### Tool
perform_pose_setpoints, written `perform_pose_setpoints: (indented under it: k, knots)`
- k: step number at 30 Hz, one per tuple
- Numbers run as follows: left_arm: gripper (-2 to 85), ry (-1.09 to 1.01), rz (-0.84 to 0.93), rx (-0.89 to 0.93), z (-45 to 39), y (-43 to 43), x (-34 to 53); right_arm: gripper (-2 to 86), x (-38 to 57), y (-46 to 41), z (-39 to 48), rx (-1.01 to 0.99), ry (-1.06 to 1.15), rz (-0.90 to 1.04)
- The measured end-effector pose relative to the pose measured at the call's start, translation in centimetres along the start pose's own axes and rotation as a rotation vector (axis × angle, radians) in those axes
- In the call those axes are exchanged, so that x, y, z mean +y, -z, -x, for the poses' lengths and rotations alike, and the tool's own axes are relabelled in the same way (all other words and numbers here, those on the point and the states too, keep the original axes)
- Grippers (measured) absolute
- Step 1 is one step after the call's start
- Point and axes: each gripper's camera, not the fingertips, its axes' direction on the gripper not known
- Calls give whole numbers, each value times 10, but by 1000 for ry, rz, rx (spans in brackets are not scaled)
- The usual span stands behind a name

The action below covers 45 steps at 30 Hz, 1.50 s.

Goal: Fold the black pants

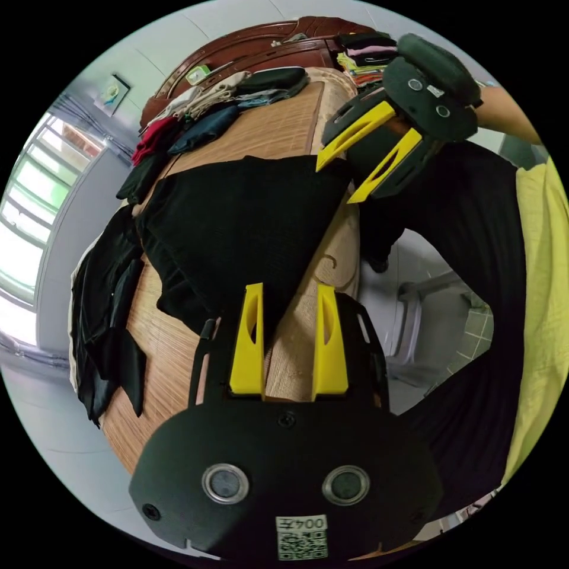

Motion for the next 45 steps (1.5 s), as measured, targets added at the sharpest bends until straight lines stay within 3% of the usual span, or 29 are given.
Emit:
perform_pose_setpoints:
  k: [7, 14, 21, 27, 32, 38, 45]
  knots:
    - [146, 15, 10, 10, -11, 21, 3, 49, 12, 14, 24, 126, 165, 27]
    - [138, 121, -22, -91, -6, 56, 11, 41, 35, 58, -75, -285, -132, -90]
    - [36, 166, 16, -229, 9, 86, 15, 52, 55, 65, -88, -336, -165, -99]
    - [6, 196, 49, -144, 28, 119, 13, 135, 76, 75, -48, -158, -232, -82]
    - [0, 223, 68, -100, 46, 142, 12, 164, 58, 62, 9, 52, -161, -36]
    - [0, 247, 71, -50, 69, 163, 21, 149, 30, 35, 25, 252, -182, 8]
    - [1, 216, 70, -19, 81, 182, 36, 61, 31, 17, 0, 257, -136, 6]
